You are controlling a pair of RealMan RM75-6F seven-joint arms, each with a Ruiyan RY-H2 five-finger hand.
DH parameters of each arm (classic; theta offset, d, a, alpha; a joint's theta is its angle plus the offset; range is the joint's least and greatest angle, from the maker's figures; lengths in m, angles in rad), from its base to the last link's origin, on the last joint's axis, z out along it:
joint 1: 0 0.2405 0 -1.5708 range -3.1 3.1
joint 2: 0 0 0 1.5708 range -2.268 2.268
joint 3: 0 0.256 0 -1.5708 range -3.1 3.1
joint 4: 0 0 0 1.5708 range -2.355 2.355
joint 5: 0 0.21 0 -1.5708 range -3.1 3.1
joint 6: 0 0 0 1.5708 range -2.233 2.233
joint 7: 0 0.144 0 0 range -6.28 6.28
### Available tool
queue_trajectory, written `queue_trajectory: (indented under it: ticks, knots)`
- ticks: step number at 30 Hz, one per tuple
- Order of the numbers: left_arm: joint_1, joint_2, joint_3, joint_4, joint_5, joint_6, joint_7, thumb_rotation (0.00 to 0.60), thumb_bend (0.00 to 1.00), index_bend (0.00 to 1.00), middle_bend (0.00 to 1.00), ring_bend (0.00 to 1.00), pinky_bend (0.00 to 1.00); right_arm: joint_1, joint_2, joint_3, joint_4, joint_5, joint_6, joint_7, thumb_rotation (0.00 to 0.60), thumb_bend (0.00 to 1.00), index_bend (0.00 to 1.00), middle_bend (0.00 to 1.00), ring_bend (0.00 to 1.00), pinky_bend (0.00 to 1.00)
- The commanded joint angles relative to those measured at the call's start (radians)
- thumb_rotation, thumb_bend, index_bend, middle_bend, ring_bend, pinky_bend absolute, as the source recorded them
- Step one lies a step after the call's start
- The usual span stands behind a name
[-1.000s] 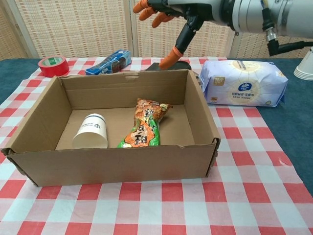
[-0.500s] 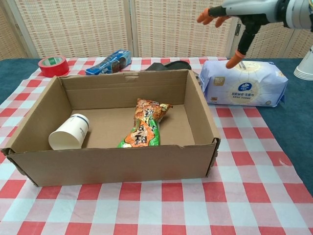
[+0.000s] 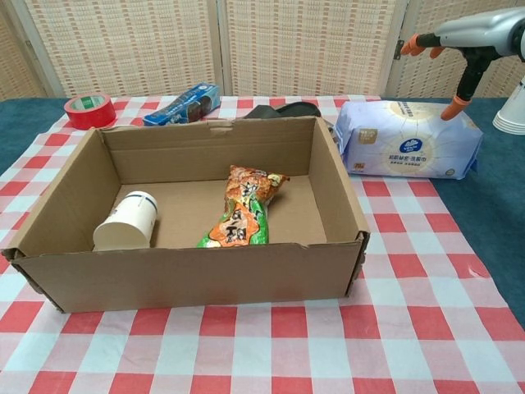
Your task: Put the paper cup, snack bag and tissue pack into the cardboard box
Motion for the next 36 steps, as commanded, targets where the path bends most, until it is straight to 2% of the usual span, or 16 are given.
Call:
queue_trajectory:
  ticks: [1,13,30,31,33,34,36]
  knots:
    - [0.000,0.000,0.000,0.000,0.000,-0.001,0.000,0.600,0.22,0.00,0.00,0.00,0.00,-0.007,-0.041,0.003,0.077,-0.021,-0.063,0.059,0.600,0.00,0.00,0.00,0.00,0.00]
    - [-0.003,0.000,-0.003,0.002,-0.008,-0.007,-0.003,0.600,0.22,0.00,0.00,0.00,0.00,0.005,-0.128,0.014,0.241,-0.091,-0.183,0.161,0.600,0.00,0.00,0.00,0.00,0.00]
    - [-0.008,0.001,-0.010,0.012,-0.024,-0.023,-0.020,0.600,0.22,0.00,0.00,0.00,0.00,0.050,-0.326,0.042,0.565,-0.167,-0.352,0.297,0.600,0.00,0.00,0.00,0.00,0.00]
    - [-0.008,0.001,-0.010,0.013,-0.024,-0.024,-0.021,0.600,0.22,0.00,0.00,0.00,0.00,0.050,-0.336,0.044,0.580,-0.176,-0.351,0.305,0.600,0.00,0.00,0.01,0.00,0.04]
    - [-0.008,0.001,-0.010,0.014,-0.024,-0.024,-0.022,0.600,0.22,0.00,0.00,0.00,0.00,0.046,-0.360,0.049,0.607,-0.203,-0.331,0.325,0.600,0.00,0.09,0.08,0.06,0.20]
    - [-0.008,0.001,-0.010,0.014,-0.024,-0.024,-0.023,0.600,0.22,0.00,0.00,0.00,0.00,0.043,-0.370,0.051,0.617,-0.217,-0.319,0.335,0.600,0.00,0.17,0.14,0.12,0.29]
    - [-0.009,0.001,-0.010,0.015,-0.025,-0.026,-0.023,0.600,0.22,0.00,0.00,0.00,0.00,0.036,-0.392,0.056,0.637,-0.255,-0.276,0.359,0.600,0.00,0.41,0.31,0.31,0.50]
